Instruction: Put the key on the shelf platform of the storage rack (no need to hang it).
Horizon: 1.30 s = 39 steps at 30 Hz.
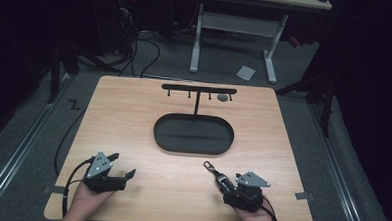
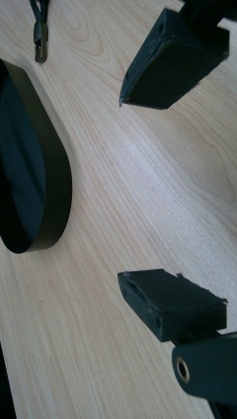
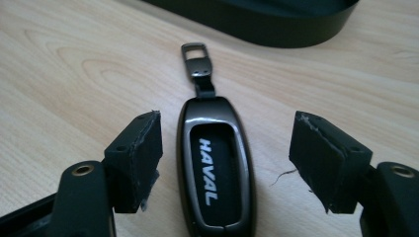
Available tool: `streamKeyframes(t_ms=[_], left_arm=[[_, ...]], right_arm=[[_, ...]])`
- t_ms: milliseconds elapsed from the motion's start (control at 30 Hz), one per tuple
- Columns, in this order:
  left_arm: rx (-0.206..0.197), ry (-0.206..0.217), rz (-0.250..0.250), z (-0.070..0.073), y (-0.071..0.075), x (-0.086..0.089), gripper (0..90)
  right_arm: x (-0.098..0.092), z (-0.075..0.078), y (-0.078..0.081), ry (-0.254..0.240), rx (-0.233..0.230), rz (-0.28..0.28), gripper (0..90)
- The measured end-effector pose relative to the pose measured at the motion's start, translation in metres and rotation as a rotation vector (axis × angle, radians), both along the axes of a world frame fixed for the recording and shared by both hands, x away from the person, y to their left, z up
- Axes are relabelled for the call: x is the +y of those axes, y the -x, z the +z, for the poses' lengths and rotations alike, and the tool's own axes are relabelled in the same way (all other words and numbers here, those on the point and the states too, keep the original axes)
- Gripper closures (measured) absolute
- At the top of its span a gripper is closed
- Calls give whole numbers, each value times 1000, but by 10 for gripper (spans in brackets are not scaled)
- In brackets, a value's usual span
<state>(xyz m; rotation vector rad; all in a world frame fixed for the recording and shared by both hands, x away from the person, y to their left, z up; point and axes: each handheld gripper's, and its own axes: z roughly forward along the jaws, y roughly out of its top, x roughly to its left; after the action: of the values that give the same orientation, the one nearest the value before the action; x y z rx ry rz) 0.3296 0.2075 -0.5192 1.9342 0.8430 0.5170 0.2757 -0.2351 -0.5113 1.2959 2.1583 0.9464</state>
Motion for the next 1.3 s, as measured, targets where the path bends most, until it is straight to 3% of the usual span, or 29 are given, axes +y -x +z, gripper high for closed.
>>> streamKeyframes(t_ms=[167,433,967,1300], left_arm=[[-11,2,0,1,0,0,161],[-8,-2,-5,0,0,0,161],[-3,-7,-8,0,0,0,161],[-6,-4,-7,0,0,0,161]], right_arm=[[2,-7,-2,13,52,16,283],[-1,-9,-7,6,98,24,261],[1,-10,-8,52,112,47,468],[3,-9,-9,66,123,49,482]])
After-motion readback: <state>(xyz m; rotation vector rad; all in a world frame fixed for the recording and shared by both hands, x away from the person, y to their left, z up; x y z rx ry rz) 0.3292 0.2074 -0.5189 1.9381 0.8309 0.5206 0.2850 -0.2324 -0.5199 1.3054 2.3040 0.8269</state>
